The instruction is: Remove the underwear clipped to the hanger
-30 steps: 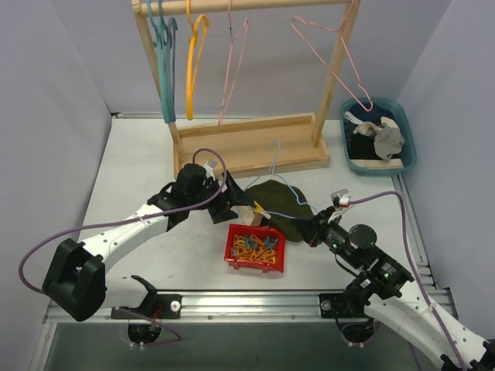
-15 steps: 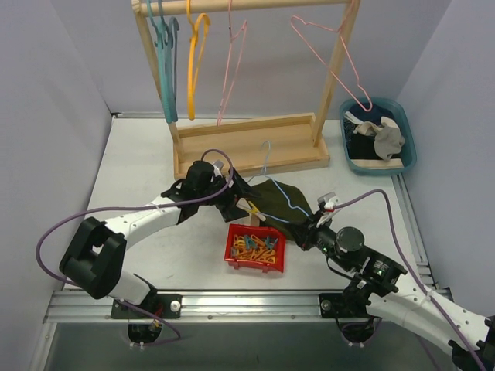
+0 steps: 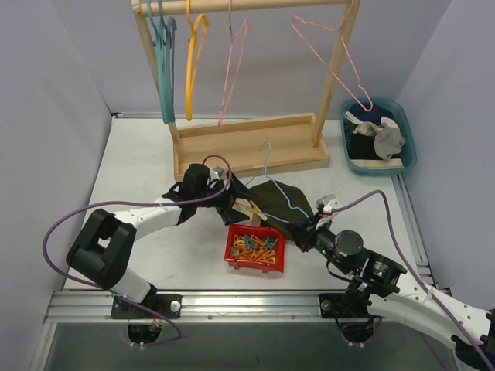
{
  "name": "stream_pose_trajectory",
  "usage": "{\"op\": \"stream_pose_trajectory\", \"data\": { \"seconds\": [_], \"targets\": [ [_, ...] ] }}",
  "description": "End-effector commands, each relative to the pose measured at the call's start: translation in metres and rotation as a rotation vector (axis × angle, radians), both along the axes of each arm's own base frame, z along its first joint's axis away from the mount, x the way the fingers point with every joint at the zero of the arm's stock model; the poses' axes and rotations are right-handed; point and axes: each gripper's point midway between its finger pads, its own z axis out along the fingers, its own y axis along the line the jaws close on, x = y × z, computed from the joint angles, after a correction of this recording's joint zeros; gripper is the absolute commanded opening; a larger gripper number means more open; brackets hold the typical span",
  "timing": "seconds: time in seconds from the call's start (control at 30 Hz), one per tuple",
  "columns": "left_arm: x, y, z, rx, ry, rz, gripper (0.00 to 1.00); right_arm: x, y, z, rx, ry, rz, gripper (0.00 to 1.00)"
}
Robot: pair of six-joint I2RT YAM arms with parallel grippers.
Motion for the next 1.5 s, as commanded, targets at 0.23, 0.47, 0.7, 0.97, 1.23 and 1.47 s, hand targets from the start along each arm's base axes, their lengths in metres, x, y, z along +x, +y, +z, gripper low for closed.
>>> {"op": "stream_pose_trajectory", "data": {
  "seconds": [0.23, 0.47, 0.7, 0.97, 1.23, 1.47],
  "targets": [
    [0.006, 0.004, 0.004, -0.047, -0.017, -0.013, 0.94, 0.008, 0.004, 0.044, 0.072, -0.093, -0.023, 0.00],
    [0.025, -0.004, -0.004, -0.051, -0.006, -0.008, 0.94, 0.006, 0.010, 0.043, 0.053, -0.098, -0.004, 0.00],
    [0.030, -0.009, -0.005, -0.058, -0.004, -0.022, 0.94, 0.006, 0.010, 0.045, 0.044, -0.109, -0.006, 0.00],
    [0.027, -0.011, 0.002, -0.122, -0.024, -0.026, 0.69, 0.010, 0.008, 0.048, 0.043, -0.115, -0.034, 0.00],
    [0.020, -0.016, -0.005, -0.181, -0.005, -0.051, 0.39, 0.011, 0.007, 0.052, 0.044, -0.123, -0.044, 0.00],
    [0.016, -0.016, -0.001, -0.199, -0.016, -0.063, 0.22, 0.015, -0.001, 0.053, 0.043, -0.126, -0.088, 0.00]
  ]
}}
